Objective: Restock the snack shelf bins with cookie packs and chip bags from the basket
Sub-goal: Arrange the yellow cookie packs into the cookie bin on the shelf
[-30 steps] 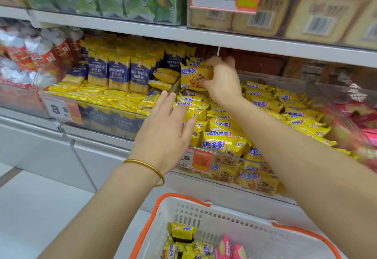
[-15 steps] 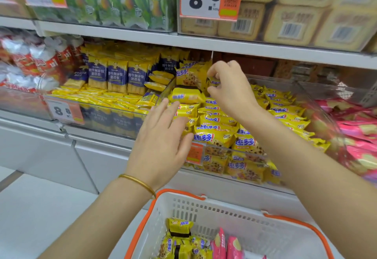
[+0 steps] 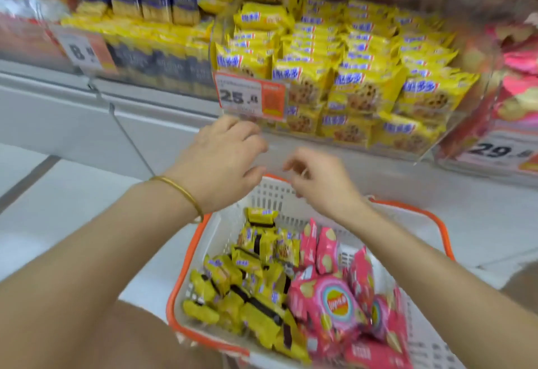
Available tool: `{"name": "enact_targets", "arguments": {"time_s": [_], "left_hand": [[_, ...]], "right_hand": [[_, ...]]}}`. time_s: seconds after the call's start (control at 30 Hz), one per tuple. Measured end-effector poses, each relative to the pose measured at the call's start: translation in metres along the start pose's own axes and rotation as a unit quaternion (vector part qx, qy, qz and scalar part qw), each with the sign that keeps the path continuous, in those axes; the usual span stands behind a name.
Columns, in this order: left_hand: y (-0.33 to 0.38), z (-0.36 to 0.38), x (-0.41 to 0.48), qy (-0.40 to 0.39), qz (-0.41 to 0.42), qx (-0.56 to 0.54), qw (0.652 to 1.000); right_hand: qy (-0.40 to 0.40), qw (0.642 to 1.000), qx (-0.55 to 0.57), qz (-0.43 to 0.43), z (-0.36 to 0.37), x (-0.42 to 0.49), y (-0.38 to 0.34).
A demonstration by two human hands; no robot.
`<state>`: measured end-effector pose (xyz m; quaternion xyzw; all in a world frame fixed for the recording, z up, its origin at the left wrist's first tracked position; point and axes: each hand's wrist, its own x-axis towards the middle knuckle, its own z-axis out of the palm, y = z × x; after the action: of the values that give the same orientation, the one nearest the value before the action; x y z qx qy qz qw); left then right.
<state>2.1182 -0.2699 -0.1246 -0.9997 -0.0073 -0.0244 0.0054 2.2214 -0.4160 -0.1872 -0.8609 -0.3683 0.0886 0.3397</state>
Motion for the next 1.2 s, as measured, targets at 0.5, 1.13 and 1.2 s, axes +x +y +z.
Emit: {"name": "enact_targets", "arguments": {"time_s": [0.5,1.13,1.2], "left_hand": [[-0.003,0.037,0.018,-0.261,0.01,0.102,0.96],[0.011,0.043,0.015,-0.279,0.018,-0.033,0.96],[0.011,0.034,0.016,-0.209,0.012,-0.062,0.976]], "right_hand": [[-0.272,0.922,0.045,0.271,0.213,0.0,0.14],[-0.25,0.666,0.605,0.359,0.044,0.0,0.054],[-0.256,0.669,0.609,0.341,0.021,-0.001,0.037]]}}
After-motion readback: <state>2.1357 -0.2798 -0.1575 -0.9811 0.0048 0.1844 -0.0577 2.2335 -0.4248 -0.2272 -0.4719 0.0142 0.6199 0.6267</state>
